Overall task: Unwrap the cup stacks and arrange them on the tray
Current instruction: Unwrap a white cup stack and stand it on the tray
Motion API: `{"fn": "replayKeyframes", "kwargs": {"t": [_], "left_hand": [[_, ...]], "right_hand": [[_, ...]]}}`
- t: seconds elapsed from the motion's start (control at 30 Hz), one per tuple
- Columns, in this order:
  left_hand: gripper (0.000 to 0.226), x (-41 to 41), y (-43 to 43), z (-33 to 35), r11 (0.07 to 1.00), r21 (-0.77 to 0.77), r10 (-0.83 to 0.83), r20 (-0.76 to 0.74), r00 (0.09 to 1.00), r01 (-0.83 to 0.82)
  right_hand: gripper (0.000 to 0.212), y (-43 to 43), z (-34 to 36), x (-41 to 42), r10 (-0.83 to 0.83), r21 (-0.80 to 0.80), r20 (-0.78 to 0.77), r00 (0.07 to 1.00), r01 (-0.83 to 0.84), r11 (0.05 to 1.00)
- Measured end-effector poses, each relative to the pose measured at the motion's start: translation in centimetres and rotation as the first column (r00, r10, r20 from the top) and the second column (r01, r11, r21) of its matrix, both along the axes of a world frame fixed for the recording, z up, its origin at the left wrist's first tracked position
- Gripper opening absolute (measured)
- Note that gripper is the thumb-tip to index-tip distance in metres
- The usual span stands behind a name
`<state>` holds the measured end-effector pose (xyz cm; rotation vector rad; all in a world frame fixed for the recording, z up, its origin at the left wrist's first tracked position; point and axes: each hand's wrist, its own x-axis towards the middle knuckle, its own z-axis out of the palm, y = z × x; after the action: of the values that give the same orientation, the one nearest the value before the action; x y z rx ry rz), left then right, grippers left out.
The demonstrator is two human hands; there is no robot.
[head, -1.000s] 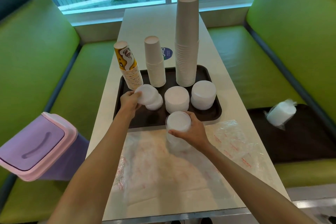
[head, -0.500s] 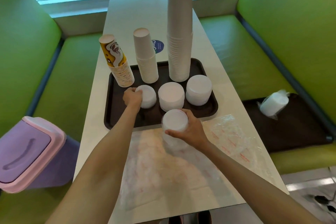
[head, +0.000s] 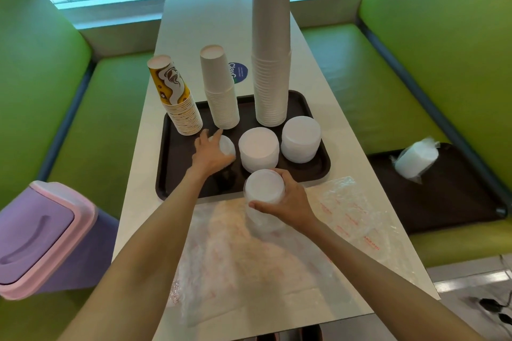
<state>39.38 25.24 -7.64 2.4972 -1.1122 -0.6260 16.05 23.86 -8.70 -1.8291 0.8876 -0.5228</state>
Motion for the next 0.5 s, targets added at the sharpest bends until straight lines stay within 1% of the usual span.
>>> {"fn": "replayKeyframes", "kwargs": {"t": [0.17,0.3,0.5], "left_hand": [[0.084,0.5,-0.9,0.4,0.987,0.113,-0.113,0.017,0.993,0.110],[0.086,0.9,-1.2,1.0,0.975,0.183,-0.134,0.020,0.991,0.128],[0.090,0.4,-0.2,0.7,0.971,0.196,-0.146,0.037,0.989,0.136]], "right_hand": [[0.080,-0.1,-0.1,0.0,0.001,0.001,-0.007,1.000,-0.001,1.000],[0.080,-0.1,0.0,-0.1,0.003,-0.005,-0.011,1.000,-0.004,1.000],[0.079,0.1,-0.1,-0.2,0.008,0.000,-0.022,1.000,-0.008,1.000]]}}
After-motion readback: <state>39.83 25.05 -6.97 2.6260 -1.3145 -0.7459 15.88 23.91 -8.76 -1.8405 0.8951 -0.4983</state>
